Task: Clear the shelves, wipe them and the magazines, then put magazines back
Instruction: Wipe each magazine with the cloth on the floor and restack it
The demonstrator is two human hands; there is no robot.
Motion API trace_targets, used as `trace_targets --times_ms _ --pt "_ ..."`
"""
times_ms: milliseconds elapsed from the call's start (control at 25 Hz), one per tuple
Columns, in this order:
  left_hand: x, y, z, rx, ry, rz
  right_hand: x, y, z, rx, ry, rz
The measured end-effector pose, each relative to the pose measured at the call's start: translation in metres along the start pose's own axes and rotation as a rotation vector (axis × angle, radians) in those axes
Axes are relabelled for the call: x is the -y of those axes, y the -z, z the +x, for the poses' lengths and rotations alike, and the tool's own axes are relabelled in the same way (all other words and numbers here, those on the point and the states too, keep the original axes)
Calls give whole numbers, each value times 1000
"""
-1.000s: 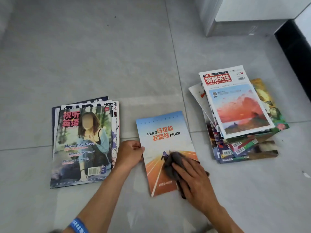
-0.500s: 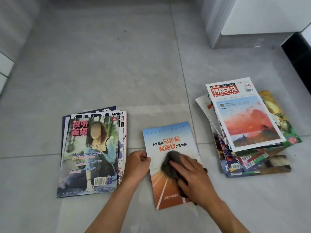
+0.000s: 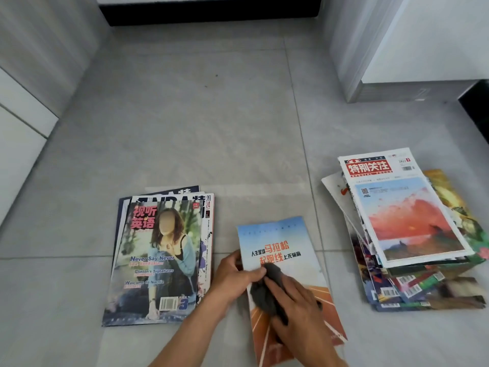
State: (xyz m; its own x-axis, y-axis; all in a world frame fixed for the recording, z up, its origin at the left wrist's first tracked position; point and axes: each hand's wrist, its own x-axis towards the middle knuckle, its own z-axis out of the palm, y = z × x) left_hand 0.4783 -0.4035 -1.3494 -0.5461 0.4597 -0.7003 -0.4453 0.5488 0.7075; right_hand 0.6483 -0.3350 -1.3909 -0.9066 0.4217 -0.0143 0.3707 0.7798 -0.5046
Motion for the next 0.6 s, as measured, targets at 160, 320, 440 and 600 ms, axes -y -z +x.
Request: trace_targets --times_ms 160,320,440,600 --pt "2 -19 -13 -94 -104 80 -37 42 32 -120 -240 345" --pt "-16 -24 -36 -65 -254 -35 -45 121 84 -387 -414 719" --pt "-40 -11 -44 11 -323 -47 -53 175 98 -240 -289 618" --pt "-67 4 -52 121 -427 33 -32 188 92 -62 -69 224"
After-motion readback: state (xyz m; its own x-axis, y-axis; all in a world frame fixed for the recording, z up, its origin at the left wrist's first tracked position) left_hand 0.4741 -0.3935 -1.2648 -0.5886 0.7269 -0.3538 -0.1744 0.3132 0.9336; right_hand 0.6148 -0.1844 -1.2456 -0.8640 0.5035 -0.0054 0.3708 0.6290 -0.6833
